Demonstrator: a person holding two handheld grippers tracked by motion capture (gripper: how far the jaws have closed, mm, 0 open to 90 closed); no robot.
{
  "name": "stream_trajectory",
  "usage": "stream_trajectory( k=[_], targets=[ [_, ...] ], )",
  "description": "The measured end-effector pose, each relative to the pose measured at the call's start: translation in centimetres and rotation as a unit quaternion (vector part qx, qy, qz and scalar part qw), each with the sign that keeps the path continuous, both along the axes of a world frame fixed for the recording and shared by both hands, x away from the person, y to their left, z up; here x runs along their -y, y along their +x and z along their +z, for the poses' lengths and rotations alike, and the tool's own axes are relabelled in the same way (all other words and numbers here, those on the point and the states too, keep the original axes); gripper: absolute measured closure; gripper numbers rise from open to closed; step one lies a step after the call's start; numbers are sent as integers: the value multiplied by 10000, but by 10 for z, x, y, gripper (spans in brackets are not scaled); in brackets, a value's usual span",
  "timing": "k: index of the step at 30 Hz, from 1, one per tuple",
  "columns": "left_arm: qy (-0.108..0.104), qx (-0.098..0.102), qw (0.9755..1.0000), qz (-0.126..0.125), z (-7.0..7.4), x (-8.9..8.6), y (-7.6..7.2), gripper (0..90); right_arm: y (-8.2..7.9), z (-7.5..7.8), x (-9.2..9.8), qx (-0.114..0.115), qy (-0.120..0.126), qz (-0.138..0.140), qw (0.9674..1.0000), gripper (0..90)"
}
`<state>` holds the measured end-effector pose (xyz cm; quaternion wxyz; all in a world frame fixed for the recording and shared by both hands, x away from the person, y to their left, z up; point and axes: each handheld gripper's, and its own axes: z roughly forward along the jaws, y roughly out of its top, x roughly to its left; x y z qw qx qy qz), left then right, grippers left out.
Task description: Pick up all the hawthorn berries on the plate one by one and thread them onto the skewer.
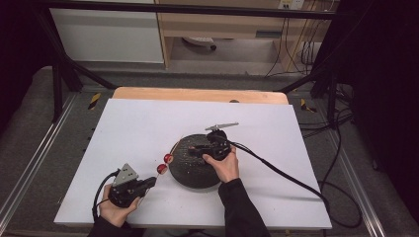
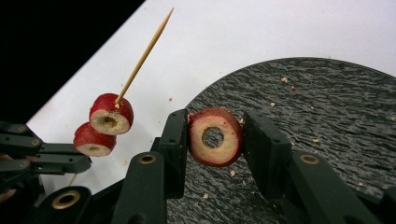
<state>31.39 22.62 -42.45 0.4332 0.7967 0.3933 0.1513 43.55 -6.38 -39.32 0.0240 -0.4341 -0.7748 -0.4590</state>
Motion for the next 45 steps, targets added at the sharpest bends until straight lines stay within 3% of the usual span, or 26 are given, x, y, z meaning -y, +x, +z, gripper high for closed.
stream_trajectory(
  k=[7,11,14,26,40,45],
  targets=[
    [-19,-1,10000,-18,0,1,-1,883,-9,-9,9,32,569,-245,9981,622],
    [-28,2,10000,-25,0,2,-1,884,-13,-12,13,68,924,-376,9950,622],
    [-39,5,10000,-30,0,2,-1,884,-16,-13,13,136,1051,-448,9934,622],
    [-92,26,9999,-39,0,4,-3,883,-24,-17,18,409,1686,-821,9814,622],
    [-154,54,9999,-27,1,6,-5,884,-26,-13,17,822,2368,-1339,9588,623],
    [-168,52,9998,-45,1,7,-6,884,-26,-11,17,845,2634,-1460,9498,622]
  ],
)
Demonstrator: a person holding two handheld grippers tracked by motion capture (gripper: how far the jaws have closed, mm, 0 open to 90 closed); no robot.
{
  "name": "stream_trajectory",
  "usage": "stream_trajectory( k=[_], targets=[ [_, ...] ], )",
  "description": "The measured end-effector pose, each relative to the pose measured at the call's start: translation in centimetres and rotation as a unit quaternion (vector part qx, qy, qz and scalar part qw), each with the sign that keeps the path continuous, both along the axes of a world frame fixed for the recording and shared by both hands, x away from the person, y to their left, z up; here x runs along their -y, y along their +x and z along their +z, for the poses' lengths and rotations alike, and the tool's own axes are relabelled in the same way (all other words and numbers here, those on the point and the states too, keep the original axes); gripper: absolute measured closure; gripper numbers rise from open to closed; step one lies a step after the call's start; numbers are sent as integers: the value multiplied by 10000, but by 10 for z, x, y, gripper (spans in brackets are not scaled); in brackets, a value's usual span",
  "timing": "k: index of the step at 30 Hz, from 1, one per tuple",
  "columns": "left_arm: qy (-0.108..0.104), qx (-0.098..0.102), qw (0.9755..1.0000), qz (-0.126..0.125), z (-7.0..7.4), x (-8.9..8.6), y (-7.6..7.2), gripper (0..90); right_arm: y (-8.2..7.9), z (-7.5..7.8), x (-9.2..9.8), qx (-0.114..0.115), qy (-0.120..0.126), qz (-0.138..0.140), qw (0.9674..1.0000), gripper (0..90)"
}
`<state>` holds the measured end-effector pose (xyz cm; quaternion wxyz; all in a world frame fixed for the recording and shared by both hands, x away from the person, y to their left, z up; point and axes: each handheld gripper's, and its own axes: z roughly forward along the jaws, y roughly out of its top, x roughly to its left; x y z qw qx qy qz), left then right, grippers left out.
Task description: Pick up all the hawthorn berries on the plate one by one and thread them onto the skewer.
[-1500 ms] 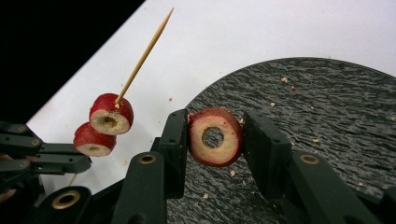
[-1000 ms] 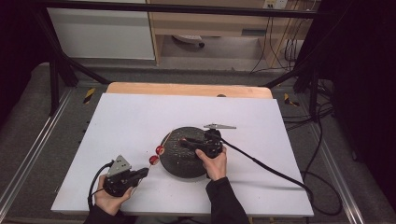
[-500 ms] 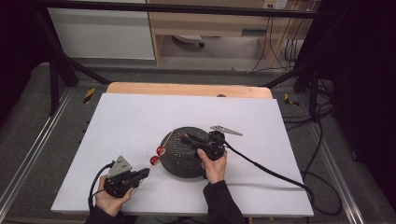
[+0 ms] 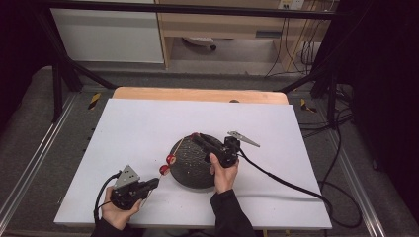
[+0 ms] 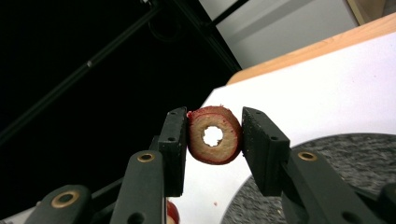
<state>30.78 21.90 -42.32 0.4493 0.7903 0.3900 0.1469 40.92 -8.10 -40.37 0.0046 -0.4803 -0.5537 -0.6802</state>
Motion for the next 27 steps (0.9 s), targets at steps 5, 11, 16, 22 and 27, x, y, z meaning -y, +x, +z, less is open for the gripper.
stream_trajectory(
  k=[5,11,16,22,27],
  targets=[
    [-17,5,10000,-14,0,2,-1,884,0,3,1,72,142,-134,9998,623],
    [-47,-4,10000,-54,0,6,-2,884,2,4,1,112,269,-253,9993,623],
    [-88,-6,9999,-51,1,8,-3,884,5,4,1,116,371,-323,9987,623],
    [-127,-8,9999,-67,1,11,-4,884,6,-1,-2,135,575,-453,9972,623],
    [-165,-33,9998,-74,0,15,-4,884,6,-5,-5,124,708,-488,9962,624]
  ],
)
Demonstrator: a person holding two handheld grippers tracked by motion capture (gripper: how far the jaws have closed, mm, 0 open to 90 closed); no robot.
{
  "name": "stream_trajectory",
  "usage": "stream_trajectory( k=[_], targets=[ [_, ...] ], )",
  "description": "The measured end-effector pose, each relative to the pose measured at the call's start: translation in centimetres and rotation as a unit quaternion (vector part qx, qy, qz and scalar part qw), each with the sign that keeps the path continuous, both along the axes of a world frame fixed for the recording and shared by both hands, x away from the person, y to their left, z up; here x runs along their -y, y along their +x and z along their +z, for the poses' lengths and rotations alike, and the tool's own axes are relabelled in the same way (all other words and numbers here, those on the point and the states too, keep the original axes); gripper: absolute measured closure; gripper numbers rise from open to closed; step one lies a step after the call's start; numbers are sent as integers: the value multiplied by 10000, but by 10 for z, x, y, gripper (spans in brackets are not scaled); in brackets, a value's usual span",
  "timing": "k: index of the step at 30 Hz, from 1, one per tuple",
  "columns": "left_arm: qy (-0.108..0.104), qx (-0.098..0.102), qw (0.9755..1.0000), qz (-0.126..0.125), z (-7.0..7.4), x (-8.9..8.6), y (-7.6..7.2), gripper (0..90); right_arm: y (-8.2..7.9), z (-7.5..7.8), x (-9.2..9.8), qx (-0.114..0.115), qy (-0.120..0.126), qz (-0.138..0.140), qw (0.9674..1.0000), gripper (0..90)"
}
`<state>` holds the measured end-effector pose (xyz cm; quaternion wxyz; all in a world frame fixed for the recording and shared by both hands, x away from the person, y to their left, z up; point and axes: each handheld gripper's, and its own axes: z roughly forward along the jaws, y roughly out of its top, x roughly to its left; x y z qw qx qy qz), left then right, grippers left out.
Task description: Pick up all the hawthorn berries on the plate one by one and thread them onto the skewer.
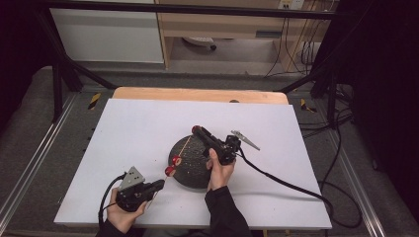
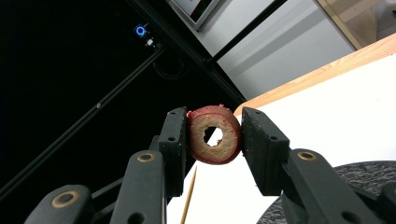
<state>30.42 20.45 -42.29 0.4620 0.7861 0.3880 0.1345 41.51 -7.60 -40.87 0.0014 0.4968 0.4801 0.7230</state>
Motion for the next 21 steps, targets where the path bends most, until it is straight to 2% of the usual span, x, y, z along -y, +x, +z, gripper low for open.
stream_trajectory(
  k=[10,21],
  targets=[
    [-8,-52,10000,-27,-2,6,0,883,-2,-7,-4,14,186,-68,9998,624],
    [-23,-101,9999,1,-3,7,1,884,-3,-9,-6,53,240,-59,9997,624]
  ],
)
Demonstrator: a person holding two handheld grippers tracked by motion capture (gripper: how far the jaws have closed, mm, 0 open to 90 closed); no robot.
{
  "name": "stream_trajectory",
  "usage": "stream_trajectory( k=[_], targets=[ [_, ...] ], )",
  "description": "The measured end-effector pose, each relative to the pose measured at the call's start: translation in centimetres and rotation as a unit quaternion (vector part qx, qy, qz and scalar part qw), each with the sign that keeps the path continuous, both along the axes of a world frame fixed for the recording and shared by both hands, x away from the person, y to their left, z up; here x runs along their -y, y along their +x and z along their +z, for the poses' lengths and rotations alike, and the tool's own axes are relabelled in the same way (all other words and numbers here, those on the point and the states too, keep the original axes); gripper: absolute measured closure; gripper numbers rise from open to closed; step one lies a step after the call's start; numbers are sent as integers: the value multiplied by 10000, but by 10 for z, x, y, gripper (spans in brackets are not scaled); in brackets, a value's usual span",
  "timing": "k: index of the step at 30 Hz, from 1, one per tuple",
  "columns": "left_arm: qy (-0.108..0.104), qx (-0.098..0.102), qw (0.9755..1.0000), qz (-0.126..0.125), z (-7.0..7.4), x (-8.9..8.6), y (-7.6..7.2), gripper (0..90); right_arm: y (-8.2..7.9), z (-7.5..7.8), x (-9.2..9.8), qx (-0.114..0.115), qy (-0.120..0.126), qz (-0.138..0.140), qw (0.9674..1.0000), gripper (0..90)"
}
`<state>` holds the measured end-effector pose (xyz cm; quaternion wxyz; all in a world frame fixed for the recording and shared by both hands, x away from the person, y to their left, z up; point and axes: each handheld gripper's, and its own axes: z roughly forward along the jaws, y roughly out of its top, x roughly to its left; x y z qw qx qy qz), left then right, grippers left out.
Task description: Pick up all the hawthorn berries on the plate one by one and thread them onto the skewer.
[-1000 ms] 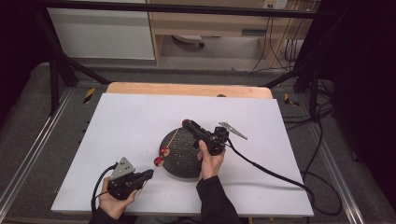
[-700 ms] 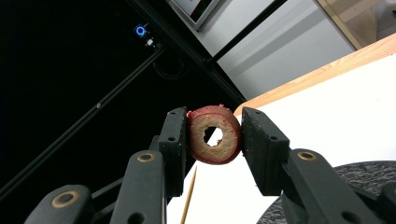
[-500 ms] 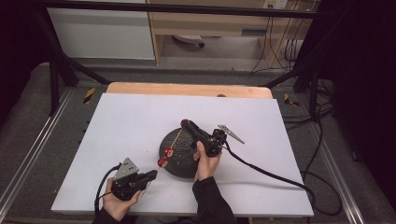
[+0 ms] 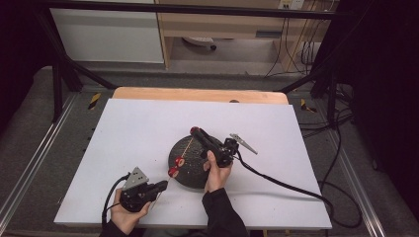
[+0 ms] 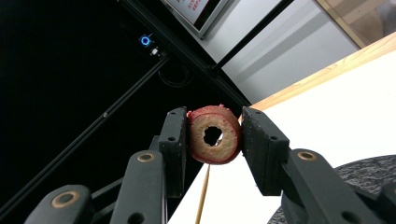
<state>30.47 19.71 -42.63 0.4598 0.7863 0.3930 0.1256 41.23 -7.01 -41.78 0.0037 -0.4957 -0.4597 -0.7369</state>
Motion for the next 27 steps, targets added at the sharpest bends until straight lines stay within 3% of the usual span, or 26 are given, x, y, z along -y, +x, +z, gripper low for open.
stream_trajectory(
  k=[27],
  targets=[
    [-160,24,9998,138,2,4,-1,884,-2,-6,-4,-103,-5,105,9999,624]
  ],
)
